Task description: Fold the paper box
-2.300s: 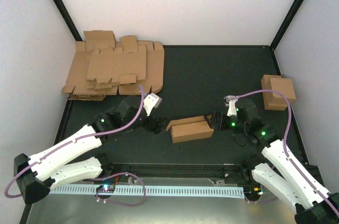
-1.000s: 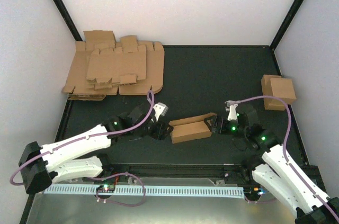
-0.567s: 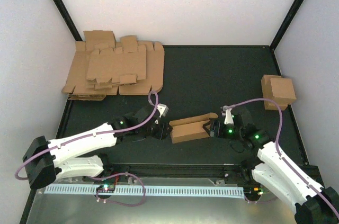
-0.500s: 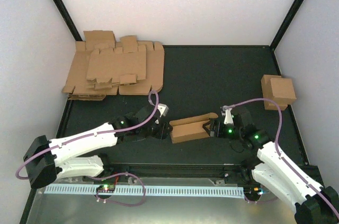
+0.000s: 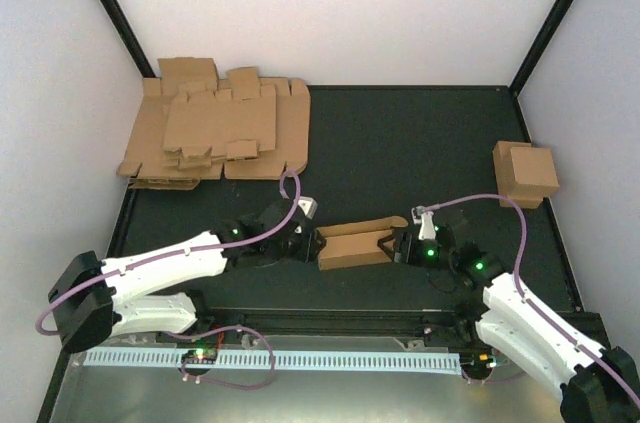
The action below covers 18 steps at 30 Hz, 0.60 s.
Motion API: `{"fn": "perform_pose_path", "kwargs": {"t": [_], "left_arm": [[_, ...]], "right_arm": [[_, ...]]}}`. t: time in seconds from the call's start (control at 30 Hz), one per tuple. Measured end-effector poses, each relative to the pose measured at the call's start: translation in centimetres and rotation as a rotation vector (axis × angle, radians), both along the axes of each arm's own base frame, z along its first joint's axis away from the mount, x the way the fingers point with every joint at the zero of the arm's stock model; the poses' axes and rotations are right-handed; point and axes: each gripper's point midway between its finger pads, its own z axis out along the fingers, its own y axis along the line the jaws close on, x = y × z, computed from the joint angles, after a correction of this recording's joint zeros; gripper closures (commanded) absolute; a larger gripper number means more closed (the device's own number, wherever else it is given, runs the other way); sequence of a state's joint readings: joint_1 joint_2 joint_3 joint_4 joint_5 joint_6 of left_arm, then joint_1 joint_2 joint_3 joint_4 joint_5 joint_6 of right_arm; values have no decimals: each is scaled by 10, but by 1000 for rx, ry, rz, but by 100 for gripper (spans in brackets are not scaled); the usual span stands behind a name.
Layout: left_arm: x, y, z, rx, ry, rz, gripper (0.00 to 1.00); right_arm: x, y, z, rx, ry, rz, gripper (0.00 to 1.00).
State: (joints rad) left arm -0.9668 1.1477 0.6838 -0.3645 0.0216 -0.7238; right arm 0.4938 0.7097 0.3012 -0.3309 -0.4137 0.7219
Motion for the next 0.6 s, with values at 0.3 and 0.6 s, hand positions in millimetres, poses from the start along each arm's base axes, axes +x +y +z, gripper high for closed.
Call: {"fn": "perform_pose_path", "kwargs": {"t": [0.3,0.6], "left_arm": [[10,6,-11,13,13,65,54],[12,16,-3,-7,9,123,24]], "right_arm": [[-6,18,7,64,-5,27,33],[-4,18,5,55,-11,10,33]]}}
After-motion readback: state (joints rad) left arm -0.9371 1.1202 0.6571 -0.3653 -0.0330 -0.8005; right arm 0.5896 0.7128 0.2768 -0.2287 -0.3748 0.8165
